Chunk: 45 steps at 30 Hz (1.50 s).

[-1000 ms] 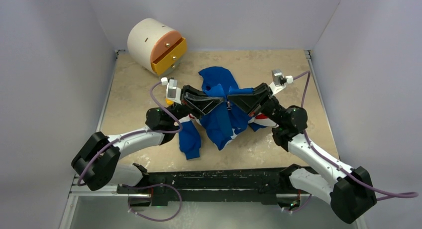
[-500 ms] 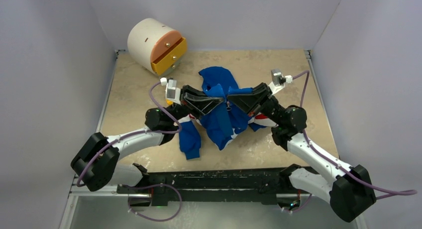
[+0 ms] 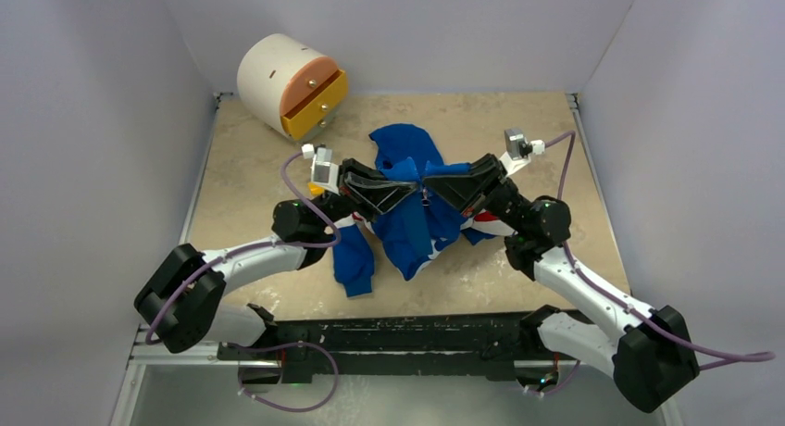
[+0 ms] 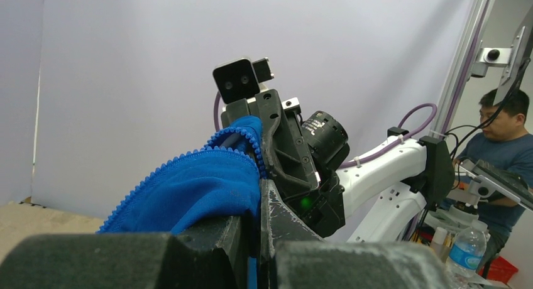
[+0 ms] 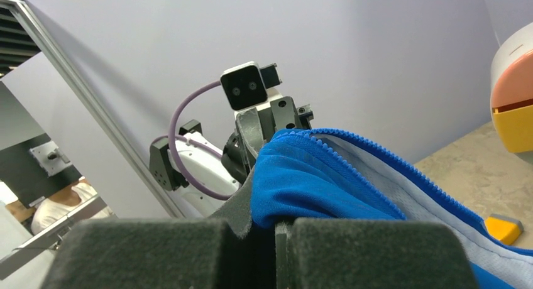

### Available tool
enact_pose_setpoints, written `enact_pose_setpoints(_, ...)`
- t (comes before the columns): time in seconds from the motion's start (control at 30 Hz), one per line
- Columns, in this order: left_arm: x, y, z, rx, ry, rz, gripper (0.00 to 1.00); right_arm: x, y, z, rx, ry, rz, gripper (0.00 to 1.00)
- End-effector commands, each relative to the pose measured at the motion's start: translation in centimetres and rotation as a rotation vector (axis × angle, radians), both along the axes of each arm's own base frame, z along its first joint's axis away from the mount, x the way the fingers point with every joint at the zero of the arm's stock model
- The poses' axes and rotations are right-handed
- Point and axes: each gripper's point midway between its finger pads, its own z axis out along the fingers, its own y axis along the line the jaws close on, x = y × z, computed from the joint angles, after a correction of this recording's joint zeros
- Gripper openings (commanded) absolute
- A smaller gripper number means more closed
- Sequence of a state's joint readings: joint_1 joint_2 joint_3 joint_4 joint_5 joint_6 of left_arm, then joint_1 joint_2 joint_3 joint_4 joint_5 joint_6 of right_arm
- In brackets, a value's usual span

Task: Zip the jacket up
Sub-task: Insert the zipper into the jacket.

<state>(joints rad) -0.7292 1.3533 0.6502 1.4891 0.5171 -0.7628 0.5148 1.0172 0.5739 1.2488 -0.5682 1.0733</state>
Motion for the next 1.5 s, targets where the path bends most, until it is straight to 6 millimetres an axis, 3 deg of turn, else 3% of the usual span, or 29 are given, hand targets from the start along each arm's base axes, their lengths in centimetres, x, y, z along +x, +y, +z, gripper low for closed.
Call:
enact_pose_setpoints(0.0,-3.0,2.1,4.0,-0.155,-0.202,-0.009,0.00,-1.3,-0.8,3.2,0.074,-0.107,0.005,0.00)
enact_pose_setpoints(0.43,-3.1,1.5,2.8,-0.125,-0.194,-0.026,0.00,0.4,-1.1,2.8,0.058,-0.017,-0.072,0.00)
enact_pose_setpoints(0.73,-2.7,0.8,1.4,-0.098,-0.145,-0.047,0.00,-0.3,-1.2,3.6,0.082,-0.065,-0.053,0.00)
enact_pose_setpoints(1.17,-2.4,-0.5,-0.8,-0.051,-0.061,-0.108,0.00,0.2,-1.3,3.1,0.070,-0.055,-0.086,0.00)
enact_pose_setpoints(1.27,-2.5,-0.5,-1.3,-0.041,-0.053,-0.114,0.00,0.8,-1.3,2.7,0.063,-0.032,-0.108,0.00)
enact_pose_setpoints(1.47,-2.6,-0.7,-2.8,-0.008,-0.026,-0.125,0.00,3.2,-1.1,0.0,-0.005,0.091,-0.183,0.00)
